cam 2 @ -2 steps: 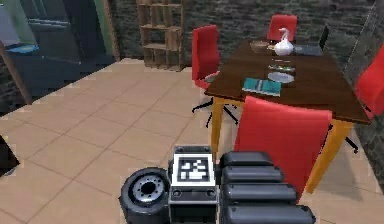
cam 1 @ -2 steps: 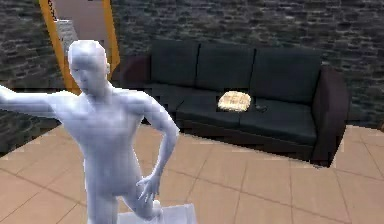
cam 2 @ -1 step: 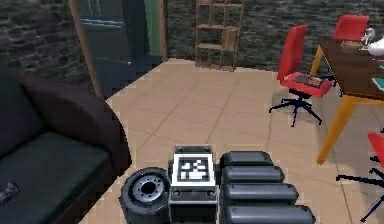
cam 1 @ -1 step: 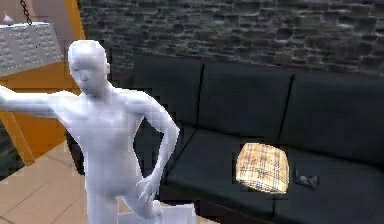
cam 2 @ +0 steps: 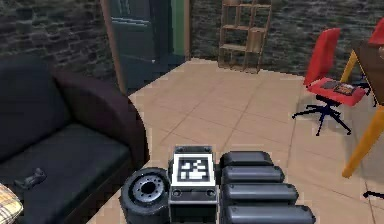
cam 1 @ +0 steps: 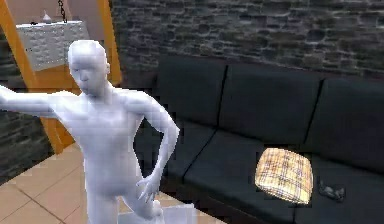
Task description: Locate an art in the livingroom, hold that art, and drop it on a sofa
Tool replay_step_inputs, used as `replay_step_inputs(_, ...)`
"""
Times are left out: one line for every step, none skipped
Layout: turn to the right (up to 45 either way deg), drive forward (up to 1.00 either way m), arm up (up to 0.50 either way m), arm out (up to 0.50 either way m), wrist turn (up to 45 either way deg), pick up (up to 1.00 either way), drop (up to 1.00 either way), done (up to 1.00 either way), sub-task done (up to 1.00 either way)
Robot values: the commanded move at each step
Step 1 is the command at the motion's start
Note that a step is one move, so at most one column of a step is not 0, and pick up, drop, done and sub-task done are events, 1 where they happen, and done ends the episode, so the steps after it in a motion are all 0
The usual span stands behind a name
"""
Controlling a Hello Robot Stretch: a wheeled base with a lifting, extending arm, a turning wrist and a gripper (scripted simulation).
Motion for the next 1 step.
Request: replay_step_inputs(0.0,0.40,0.00,0.00,0.0,0.00,0.00,0.00,0.00)
